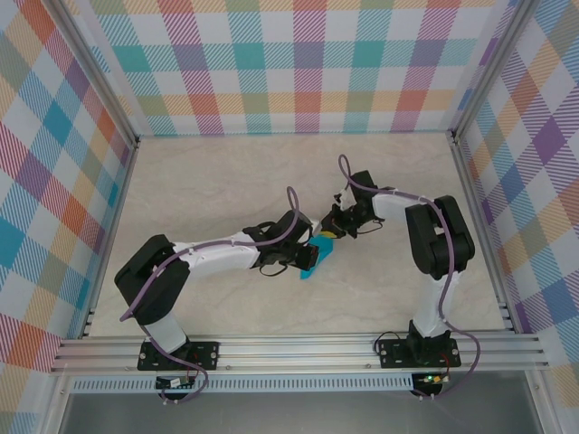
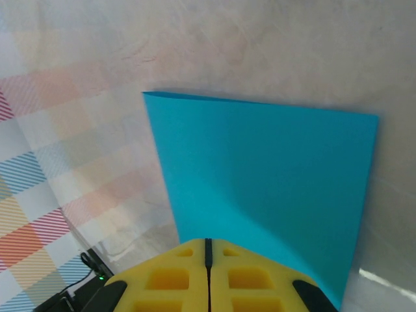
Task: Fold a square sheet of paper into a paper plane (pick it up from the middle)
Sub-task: Third fold the triangle at the center of the table.
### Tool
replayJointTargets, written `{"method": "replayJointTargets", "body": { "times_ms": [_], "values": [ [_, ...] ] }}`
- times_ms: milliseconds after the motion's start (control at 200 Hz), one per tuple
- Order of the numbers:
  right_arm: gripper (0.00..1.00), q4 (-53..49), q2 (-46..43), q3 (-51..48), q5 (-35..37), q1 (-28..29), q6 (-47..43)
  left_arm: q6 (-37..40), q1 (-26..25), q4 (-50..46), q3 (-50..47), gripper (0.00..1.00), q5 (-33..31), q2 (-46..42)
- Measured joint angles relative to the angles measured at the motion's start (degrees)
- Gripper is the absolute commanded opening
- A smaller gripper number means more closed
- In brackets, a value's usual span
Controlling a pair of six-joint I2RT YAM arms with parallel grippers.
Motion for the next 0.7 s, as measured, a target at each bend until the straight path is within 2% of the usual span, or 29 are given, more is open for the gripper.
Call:
{"method": "replayJointTargets", "body": {
  "times_ms": [175, 700],
  "values": [
    [0.06, -3.5, 3.2, 2.5, 2.1, 0.4, -3.0, 0.0, 1.0, 0.0, 0.0, 0.02, 1.2, 1.4],
    [0.06, -7.6, 4.2, 5.5, 4.1, 0.7, -8.9, 1.6, 4.6, -0.3, 3.6, 0.04, 4.0, 5.9]
  ]
}}
